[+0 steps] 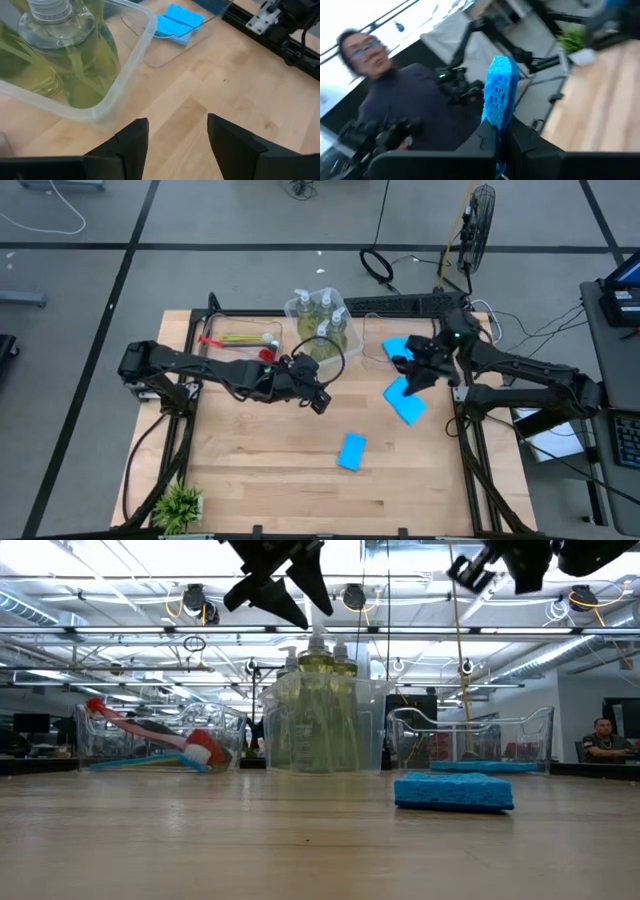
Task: Pick & Place Kitchen Sink Supplies
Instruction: Put the blue sponge into the right transparent bin
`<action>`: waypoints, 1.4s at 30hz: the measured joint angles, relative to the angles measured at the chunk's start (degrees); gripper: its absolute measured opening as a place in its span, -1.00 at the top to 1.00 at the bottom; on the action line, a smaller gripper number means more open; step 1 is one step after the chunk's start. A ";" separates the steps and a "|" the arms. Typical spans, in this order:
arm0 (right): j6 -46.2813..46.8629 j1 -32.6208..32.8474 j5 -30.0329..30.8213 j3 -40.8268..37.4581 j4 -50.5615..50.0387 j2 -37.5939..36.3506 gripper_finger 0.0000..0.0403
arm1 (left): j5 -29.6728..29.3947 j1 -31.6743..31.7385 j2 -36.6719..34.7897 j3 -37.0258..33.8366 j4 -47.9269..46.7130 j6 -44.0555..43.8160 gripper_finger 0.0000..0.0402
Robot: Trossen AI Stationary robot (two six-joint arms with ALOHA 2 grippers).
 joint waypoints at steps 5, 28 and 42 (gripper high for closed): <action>6.31 0.70 -1.45 0.00 11.55 -0.48 1.00 | 0.04 0.00 0.00 -0.02 0.08 -0.07 0.03; -24.47 -7.62 50.49 -0.04 -25.69 -1.60 1.00 | -0.53 -0.77 0.00 -2.72 -0.75 -5.83 0.31; -29.23 -16.30 72.34 -0.04 -35.41 3.97 1.00 | -4.89 -0.17 -6.05 -6.67 -9.77 -7.35 0.49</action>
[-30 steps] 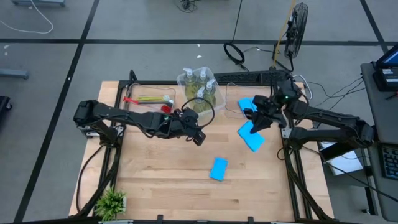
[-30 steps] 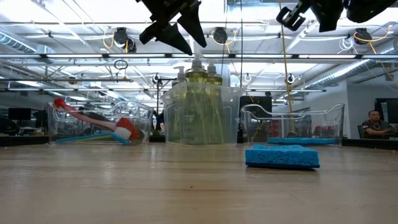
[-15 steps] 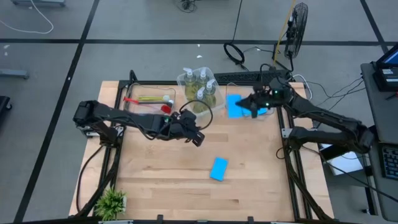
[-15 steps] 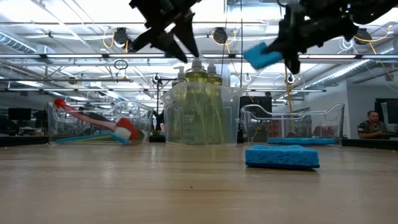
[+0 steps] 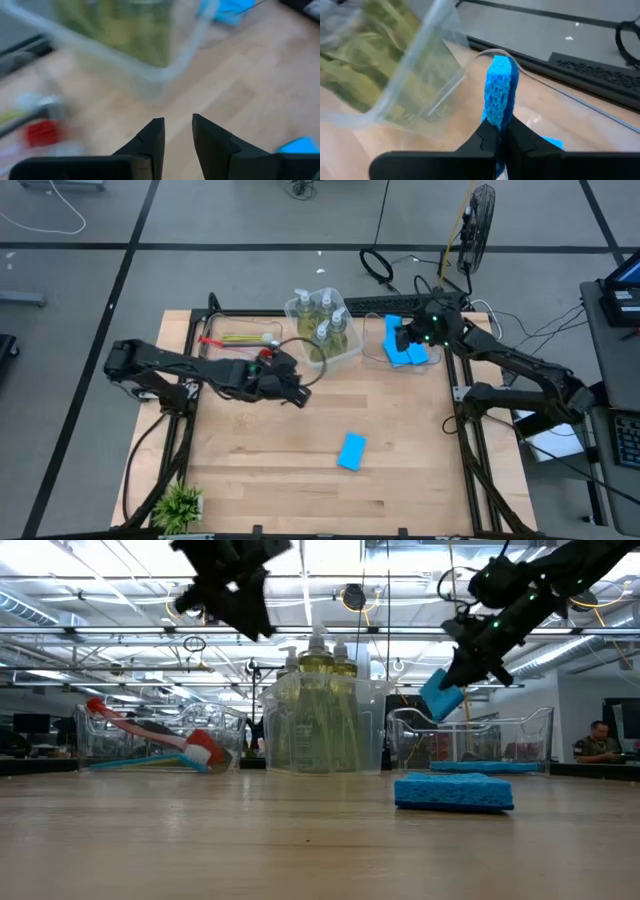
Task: Pick & Place Kitchen Sink Supplies
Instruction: Put the blue sponge into the right transparent bin
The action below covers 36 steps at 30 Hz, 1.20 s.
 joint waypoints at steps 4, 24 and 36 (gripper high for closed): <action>0.24 -0.83 -0.52 0.26 0.80 4.28 1.00 | -2.66 0.26 -7.61 -5.37 0.80 0.43 0.49; 3.19 -0.67 -7.65 0.42 4.16 14.49 0.89 | 3.93 0.10 -19.24 -21.48 15.17 5.49 0.49; 3.19 -0.67 -7.62 0.42 3.93 14.49 0.44 | 5.06 0.25 -19.22 -21.48 15.02 7.51 0.49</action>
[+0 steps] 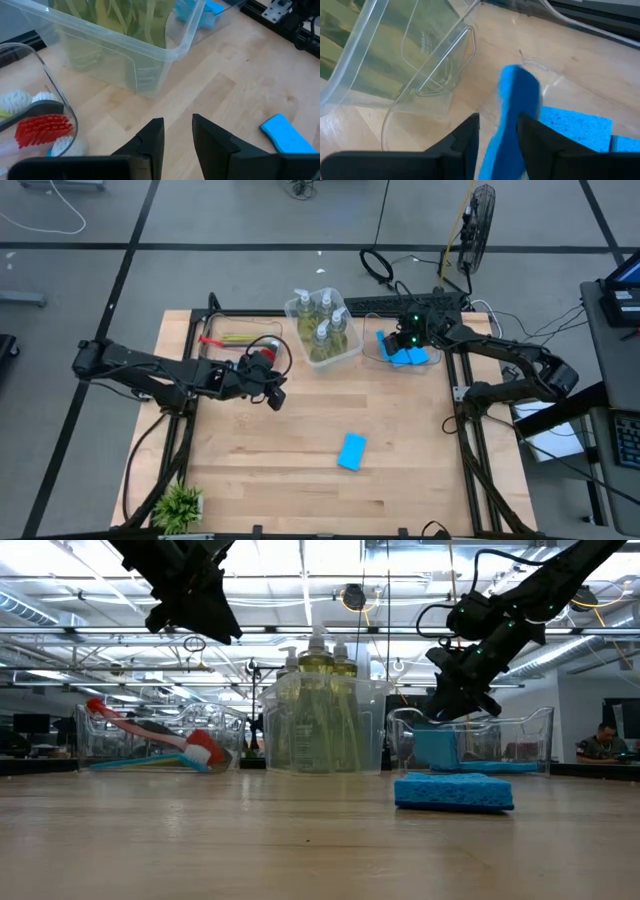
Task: Pick & Place Kitchen Sink Supplies
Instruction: Put the blue sponge into the right transparent bin
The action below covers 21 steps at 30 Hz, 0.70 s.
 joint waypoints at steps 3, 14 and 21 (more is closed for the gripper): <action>0.00 0.00 -0.01 0.00 0.01 -0.06 0.36 | 0.02 -0.43 0.00 0.00 0.00 0.00 0.49; -0.17 -0.02 -0.08 0.00 -0.27 -3.59 0.34 | 0.99 -4.31 0.00 0.00 2.50 -0.39 0.49; -2.30 0.02 -0.42 0.00 -1.72 -9.03 0.36 | 0.97 -6.06 0.02 0.02 6.13 0.77 0.49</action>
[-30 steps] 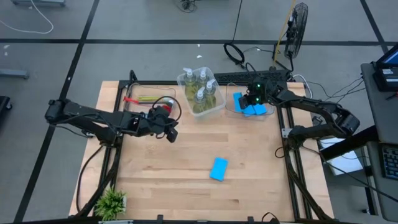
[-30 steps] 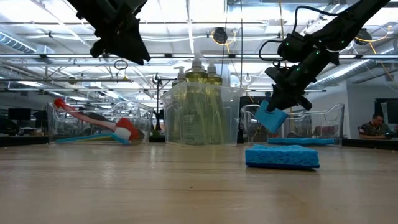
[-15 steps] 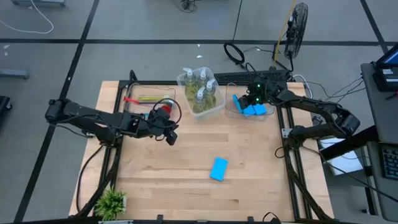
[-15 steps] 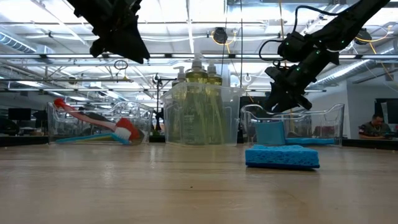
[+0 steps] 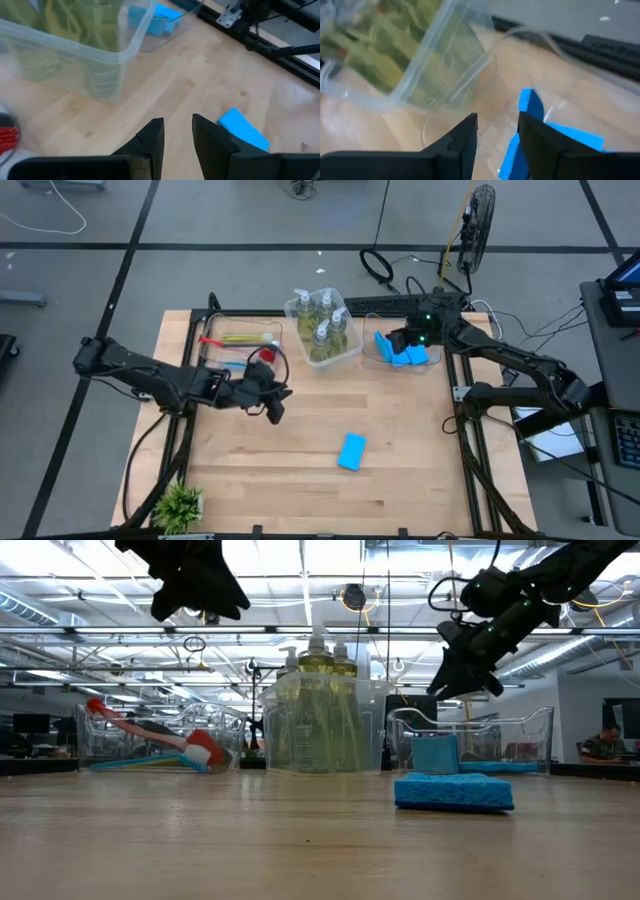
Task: Pick & Place Kitchen Sink Supplies
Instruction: Put the blue sponge into the right transparent bin
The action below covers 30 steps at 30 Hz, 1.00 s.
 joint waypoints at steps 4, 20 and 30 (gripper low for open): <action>-2.15 0.09 -3.52 -0.02 -2.53 0.86 0.41 | -0.01 -0.38 1.11 0.07 1.94 0.38 0.49; -5.75 2.65 -4.16 2.64 -1.82 10.12 0.97 | -0.10 -0.05 6.10 -0.04 3.73 1.86 0.49; -9.83 3.41 2.76 8.64 -12.36 16.71 0.99 | -0.57 0.43 6.59 0.04 4.26 2.02 0.49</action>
